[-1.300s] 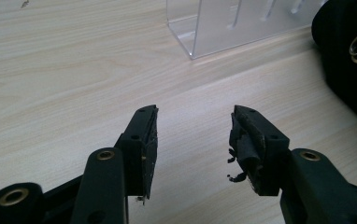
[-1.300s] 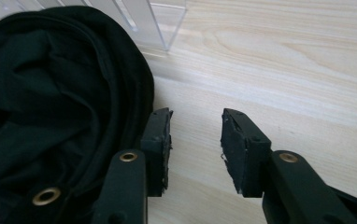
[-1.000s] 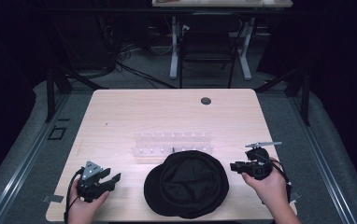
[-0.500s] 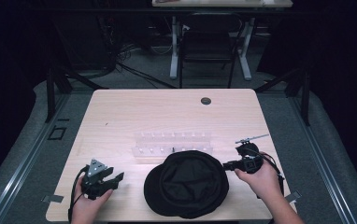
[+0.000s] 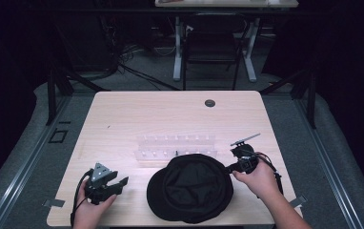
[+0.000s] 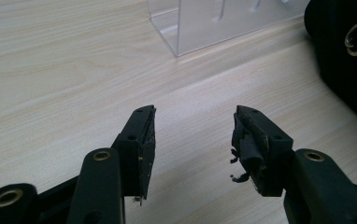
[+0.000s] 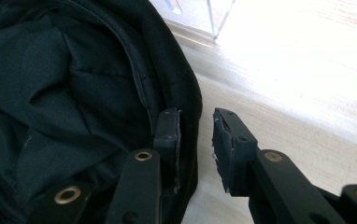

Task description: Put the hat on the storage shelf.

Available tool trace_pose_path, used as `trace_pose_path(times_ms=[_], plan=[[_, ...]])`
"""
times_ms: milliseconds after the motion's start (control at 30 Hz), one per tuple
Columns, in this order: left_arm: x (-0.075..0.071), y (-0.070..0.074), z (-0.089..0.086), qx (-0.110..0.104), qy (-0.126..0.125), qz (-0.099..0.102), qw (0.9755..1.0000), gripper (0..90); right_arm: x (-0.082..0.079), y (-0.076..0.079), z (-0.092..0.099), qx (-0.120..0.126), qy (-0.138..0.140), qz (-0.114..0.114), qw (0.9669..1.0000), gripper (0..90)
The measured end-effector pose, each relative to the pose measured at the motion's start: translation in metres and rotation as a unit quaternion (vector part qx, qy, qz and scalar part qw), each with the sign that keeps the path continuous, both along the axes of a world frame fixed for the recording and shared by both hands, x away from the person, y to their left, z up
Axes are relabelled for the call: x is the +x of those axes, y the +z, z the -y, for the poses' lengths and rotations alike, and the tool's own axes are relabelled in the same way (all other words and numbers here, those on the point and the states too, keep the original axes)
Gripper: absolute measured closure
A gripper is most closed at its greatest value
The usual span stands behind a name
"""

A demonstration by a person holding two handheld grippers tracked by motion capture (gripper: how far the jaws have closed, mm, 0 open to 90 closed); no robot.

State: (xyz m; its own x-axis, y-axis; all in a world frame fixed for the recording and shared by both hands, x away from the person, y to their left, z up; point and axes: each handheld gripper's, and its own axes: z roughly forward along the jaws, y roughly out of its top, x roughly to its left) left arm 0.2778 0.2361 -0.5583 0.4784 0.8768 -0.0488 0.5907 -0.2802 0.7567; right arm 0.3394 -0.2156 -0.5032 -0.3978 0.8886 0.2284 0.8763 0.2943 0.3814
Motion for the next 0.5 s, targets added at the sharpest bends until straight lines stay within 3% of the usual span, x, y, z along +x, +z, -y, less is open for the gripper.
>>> trace_pose_path(times_ms=[33,67,133,367,467,500], plan=[[0.0,0.0,0.0,0.0,0.0,0.0,1.0,49.1,0.0,0.0,0.0,0.0,0.0,0.0,1.0,72.6],[-0.001,0.0,0.0,0.002,0.0,0.0,1.0,49.0,0.003,-0.001,-0.001,0.001,0.0,-0.013,0.9999,82.8],[-0.002,0.001,0.0,0.002,-0.001,0.004,1.0,49.0,0.004,0.0,0.0,0.015,-0.007,-0.032,0.9994,87.9],[-0.005,0.001,-0.003,0.005,0.0,0.006,1.0,49.1,-0.006,0.004,0.012,0.008,-0.013,-0.054,0.9984,88.9],[-0.006,0.002,-0.005,0.0,0.005,0.009,0.9999,49.1,-0.013,0.006,0.027,0.024,-0.047,-0.07,0.9962,88.8],[-0.006,0.002,-0.005,0.0,0.005,0.009,0.9999,49.1,-0.013,0.006,0.027,0.024,-0.047,-0.07,0.9962,88.8]])
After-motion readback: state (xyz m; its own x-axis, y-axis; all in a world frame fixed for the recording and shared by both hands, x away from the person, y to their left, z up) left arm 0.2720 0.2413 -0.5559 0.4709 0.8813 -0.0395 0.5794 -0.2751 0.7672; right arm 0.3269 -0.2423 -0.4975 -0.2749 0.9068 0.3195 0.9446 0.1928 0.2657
